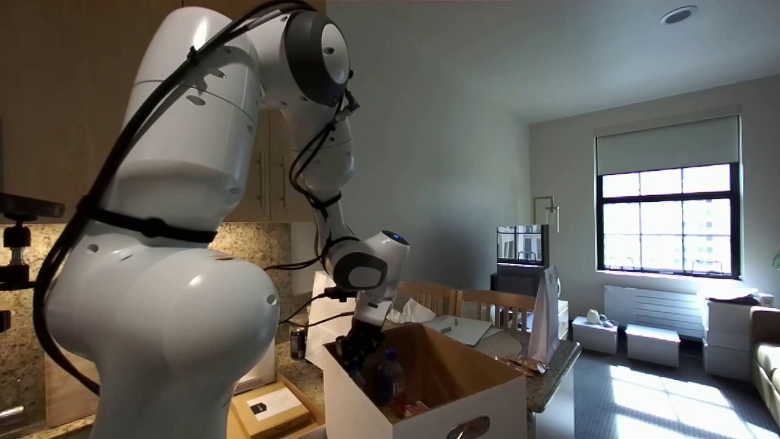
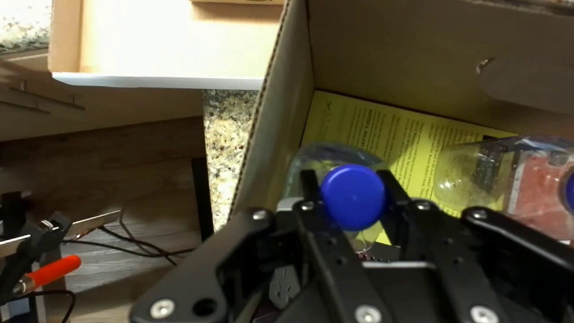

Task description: Pick up the bottles from the counter and put them in the box

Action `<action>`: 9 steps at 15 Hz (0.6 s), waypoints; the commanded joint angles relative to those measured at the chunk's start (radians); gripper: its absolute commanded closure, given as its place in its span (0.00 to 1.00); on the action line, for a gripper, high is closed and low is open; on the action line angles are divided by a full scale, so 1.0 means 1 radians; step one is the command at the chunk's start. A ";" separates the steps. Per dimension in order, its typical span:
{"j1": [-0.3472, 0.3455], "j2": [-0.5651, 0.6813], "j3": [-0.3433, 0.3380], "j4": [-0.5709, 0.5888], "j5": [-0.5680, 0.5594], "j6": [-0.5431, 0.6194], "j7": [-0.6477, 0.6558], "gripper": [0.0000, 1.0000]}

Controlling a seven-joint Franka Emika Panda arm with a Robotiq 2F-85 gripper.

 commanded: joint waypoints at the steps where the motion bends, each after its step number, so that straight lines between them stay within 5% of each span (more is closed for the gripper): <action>1: 0.009 -0.006 -0.007 -0.001 0.036 0.010 -0.018 0.40; 9: 0.010 -0.025 -0.009 -0.010 0.033 0.007 -0.017 0.00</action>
